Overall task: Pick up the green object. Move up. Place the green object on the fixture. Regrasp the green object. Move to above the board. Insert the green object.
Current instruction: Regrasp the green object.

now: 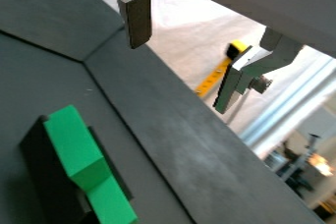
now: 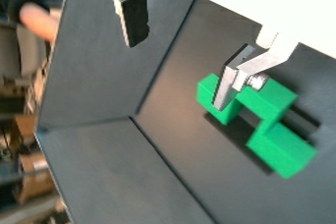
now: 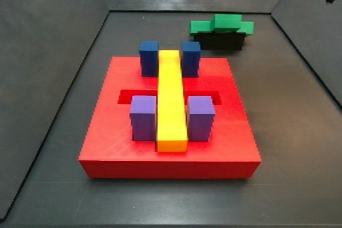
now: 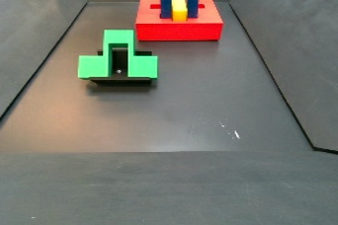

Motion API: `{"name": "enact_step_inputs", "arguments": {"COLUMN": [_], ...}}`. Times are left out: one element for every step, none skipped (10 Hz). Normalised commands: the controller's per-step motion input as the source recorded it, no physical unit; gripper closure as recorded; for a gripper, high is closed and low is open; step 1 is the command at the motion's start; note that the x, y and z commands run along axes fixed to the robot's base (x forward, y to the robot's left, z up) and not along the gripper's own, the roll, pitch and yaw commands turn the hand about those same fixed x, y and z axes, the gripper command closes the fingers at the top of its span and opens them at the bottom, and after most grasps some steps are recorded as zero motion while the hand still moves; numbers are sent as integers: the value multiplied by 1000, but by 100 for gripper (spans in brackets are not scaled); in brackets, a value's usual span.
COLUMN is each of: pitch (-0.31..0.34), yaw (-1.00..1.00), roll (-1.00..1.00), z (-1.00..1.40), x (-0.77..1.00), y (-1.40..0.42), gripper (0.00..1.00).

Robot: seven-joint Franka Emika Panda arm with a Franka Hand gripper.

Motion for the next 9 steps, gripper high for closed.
{"name": "enact_step_inputs", "arguments": {"pitch": [0,40,197,340,389,417,426,366,371], "yaw": [854,569,360,83,0,-14,-134,-123,-117], "roll": [-271,-94,106,514,566,674,560,126,0], "z": [-271,-217,-249,-323,-343,-309,-234,-240,-229], "x": [-11,0,137,106,97,149,189,57,17], "y": [0,0,0,-231,-283,-317,-274,-166,-91], "gripper": [0,0,0,0,0,0,0,0,0]}}
